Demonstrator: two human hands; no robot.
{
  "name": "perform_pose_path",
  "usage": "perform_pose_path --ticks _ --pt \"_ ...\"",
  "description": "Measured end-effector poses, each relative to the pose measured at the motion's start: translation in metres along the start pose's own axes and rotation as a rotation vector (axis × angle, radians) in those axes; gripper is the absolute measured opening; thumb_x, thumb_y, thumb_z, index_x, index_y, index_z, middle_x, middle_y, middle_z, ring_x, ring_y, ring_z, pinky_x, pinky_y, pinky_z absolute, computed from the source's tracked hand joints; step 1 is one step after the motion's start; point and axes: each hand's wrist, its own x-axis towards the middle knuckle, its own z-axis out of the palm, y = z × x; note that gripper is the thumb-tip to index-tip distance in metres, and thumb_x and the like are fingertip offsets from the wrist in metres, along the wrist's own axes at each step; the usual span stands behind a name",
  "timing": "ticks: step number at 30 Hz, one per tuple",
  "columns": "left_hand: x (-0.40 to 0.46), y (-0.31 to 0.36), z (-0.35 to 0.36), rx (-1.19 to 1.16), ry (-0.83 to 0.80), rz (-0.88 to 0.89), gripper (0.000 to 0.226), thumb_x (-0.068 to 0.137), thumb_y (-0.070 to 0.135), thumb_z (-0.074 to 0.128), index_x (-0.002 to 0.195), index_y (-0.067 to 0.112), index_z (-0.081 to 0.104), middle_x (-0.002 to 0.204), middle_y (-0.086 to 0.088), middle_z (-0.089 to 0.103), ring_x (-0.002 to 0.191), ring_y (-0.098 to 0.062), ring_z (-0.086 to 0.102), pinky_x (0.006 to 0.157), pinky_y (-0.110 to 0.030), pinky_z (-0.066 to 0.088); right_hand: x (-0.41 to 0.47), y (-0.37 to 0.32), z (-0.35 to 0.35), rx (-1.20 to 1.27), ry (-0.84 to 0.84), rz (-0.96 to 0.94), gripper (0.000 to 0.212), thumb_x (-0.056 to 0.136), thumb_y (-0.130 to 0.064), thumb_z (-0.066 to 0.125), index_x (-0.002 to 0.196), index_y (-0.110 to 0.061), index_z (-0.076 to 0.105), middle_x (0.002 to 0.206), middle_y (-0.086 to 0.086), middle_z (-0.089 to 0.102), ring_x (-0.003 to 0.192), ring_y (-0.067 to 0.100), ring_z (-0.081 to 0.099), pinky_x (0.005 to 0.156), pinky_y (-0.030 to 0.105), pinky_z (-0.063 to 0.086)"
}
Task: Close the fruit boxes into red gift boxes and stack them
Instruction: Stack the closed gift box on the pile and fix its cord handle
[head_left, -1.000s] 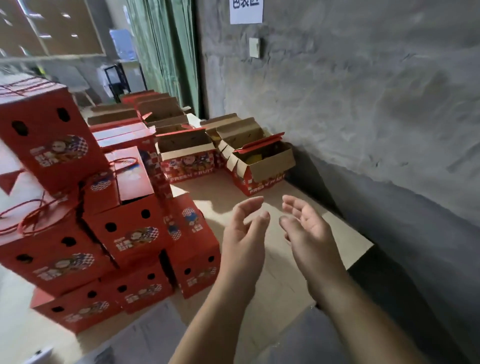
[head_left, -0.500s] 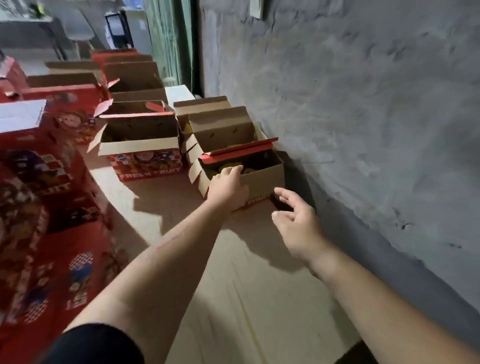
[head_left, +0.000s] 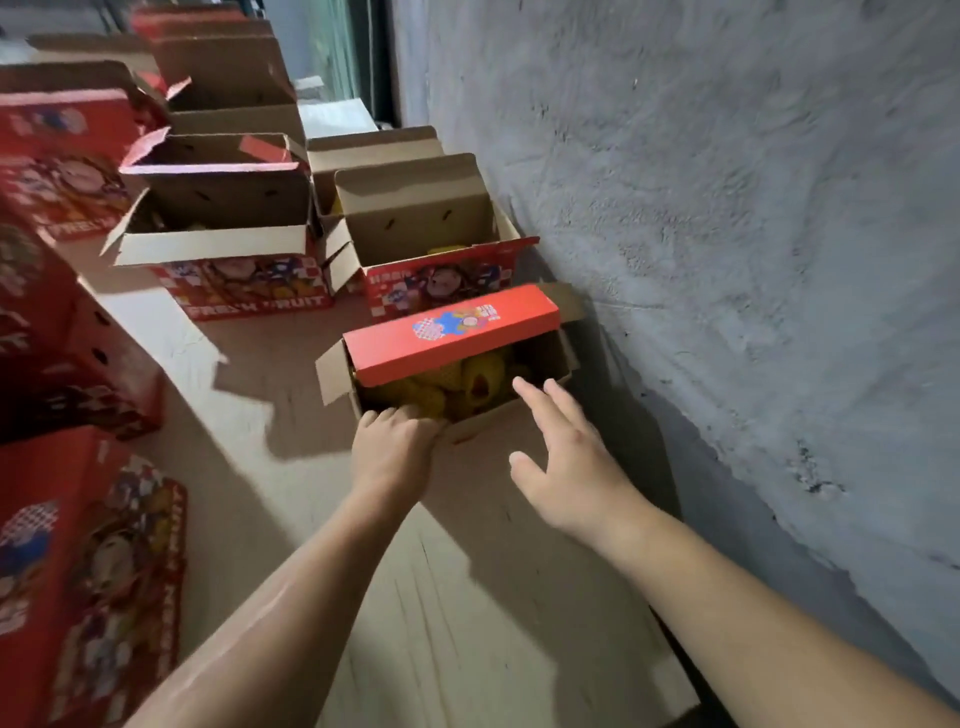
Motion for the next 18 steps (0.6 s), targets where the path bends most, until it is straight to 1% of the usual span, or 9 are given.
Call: perform_pose_path --ticks 3,5,9,11,13,15,16,17,18 --pt "-0.081 0.005 -0.008 -0.116 0.068 -0.009 0.023 0.092 0.028 0.062 0.099 0.033 0.083 0.088 0.001 0.072 0.087 -0.032 0.069 0.077 -0.041 0.048 -0.006 0.026 -0.001 -0.044 0.054 0.092 0.079 0.098 -0.033 0.062 0.163 -0.042 0.018 0.173 0.001 0.005 0.156 0.029 0.014 0.125 0.042 0.018" --pt "-0.141 0.011 -0.017 -0.123 0.106 0.005 0.032 0.089 0.038 0.052 0.094 0.032 0.083 0.083 0.003 0.072 0.079 -0.031 0.070 0.071 -0.042 0.052 -0.024 0.051 0.001 0.087 0.081 0.208 0.078 0.099 -0.030 0.063 0.163 -0.036 0.020 0.173 0.005 0.011 0.157 0.025 0.015 0.126 0.042 0.018" --pt "-0.248 0.033 -0.023 -0.156 0.116 -0.108 0.035 0.092 0.055 0.049 0.093 0.039 0.080 0.084 0.016 0.069 0.077 -0.017 0.068 0.071 -0.037 0.048 -0.081 0.080 0.022 0.287 -0.116 0.322 0.076 0.098 -0.031 0.061 0.163 -0.037 0.020 0.159 0.000 0.043 0.140 0.025 0.047 0.116 0.048 0.041" --pt "-0.286 0.049 -0.018 -0.273 0.204 -0.250 0.032 0.097 0.058 0.052 0.094 0.038 0.077 0.088 0.020 0.063 0.083 -0.011 0.062 0.077 -0.037 0.044 -0.104 0.077 0.036 0.365 -0.201 0.359 0.065 0.101 -0.039 0.056 0.160 -0.038 0.029 0.154 -0.001 0.048 0.131 0.023 0.054 0.107 0.046 0.050" --pt "-0.304 0.059 -0.011 -0.413 0.396 -0.469 0.012 0.091 0.039 0.067 0.099 0.032 0.072 0.104 0.014 0.058 0.098 -0.016 0.058 0.089 -0.040 0.045 -0.117 0.071 0.046 0.364 -0.213 0.355 0.067 0.101 -0.048 0.057 0.160 -0.036 0.027 0.155 0.001 0.047 0.129 0.026 0.056 0.099 0.044 0.054" --pt "-0.304 0.059 -0.010 -0.549 0.462 -0.868 0.035 0.082 0.018 0.074 0.111 0.026 0.056 0.127 -0.002 0.046 0.119 -0.027 0.049 0.105 -0.046 0.043 -0.121 0.065 0.051 0.263 -0.170 0.306 0.084 0.100 -0.047 0.061 0.162 -0.040 0.006 0.161 0.005 0.039 0.124 0.031 0.059 0.091 0.044 0.056" --pt "-0.300 0.059 -0.016 -0.688 0.424 -1.050 0.047 0.082 0.013 0.072 0.119 0.026 0.046 0.137 -0.008 0.038 0.125 -0.030 0.043 0.110 -0.046 0.041 -0.120 0.064 0.052 0.214 -0.144 0.267 0.090 0.101 -0.043 0.061 0.161 -0.043 -0.007 0.162 0.007 0.038 0.108 0.028 0.064 0.079 0.038 0.059" --pt "-0.297 0.059 -0.020 -0.822 0.369 -1.159 0.057 0.085 0.010 0.069 0.130 0.027 0.039 0.145 -0.010 0.032 0.128 -0.030 0.040 0.111 -0.044 0.041 -0.118 0.064 0.052 0.164 -0.135 0.227 0.094 0.103 -0.039 0.059 0.159 -0.046 -0.016 0.161 0.009 0.039 0.088 0.019 0.062 0.064 0.030 0.055" --pt "-0.296 0.060 -0.026 -0.937 0.323 -1.172 0.066 0.088 0.006 0.062 0.143 0.030 0.035 0.151 -0.009 0.032 0.129 -0.028 0.040 0.110 -0.043 0.041 -0.116 0.064 0.051 0.118 -0.152 0.190 0.094 0.104 -0.036 0.056 0.157 -0.048 -0.022 0.160 0.010 0.040 0.075 0.011 0.054 0.055 0.026 0.047"
